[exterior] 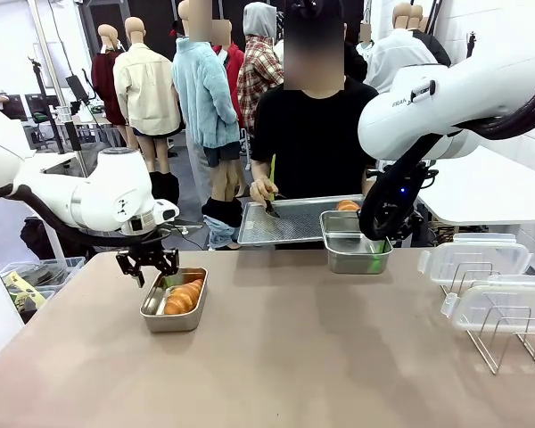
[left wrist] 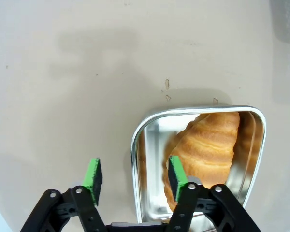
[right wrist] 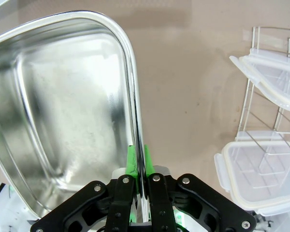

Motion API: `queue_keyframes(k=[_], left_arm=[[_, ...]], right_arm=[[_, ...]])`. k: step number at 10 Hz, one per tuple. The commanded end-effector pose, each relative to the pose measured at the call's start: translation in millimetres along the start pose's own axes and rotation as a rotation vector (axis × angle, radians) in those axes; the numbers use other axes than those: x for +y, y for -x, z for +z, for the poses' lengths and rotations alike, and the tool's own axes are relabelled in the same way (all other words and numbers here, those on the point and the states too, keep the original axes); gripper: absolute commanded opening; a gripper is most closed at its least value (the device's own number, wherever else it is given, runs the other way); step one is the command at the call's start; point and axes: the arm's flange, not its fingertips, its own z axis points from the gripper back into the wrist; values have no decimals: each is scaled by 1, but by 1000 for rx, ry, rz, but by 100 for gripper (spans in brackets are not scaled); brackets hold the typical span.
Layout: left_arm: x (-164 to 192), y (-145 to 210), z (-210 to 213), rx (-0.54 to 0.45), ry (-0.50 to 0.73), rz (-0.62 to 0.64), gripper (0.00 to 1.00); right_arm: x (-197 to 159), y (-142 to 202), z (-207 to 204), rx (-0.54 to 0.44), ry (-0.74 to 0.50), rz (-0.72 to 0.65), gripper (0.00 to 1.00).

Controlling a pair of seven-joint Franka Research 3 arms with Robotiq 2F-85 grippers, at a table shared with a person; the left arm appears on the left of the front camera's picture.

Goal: Place the bread in airtight containers.
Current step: Once an object is inside an Airtight Container , place the container in the center of the table.

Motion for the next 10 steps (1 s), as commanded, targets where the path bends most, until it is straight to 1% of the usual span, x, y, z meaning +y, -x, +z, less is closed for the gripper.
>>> queue_keyframes(k=[1,4,5,6,7,8,9,10], left_arm=[[11,13,16,-72,-51,14,100],[40,29,55,-147,-33,-4,100],[53,35,69,-142,-32,-24,100],[72,41,82,-164,-38,-17,100],[96,45,92,-167,-19,-7,100],[122,48,99,-169,20,29,100],[146,51,100,-159,34,39,100],[160,55,100,-163,28,80,100]], right_arm=[[-1,1,-1,-23,-6,11,0],[-1,1,-1,-23,-6,11,0],[-1,1,-1,-23,-6,11,0],[-1,1,-1,-23,-6,11,0],[-1,1,-1,-23,-6,11,0],[-1,1,-1,-23,-6,11,0],[-1,1,-1,-23,-6,11,0],[-1,1,-1,-23,-6,11,0]])
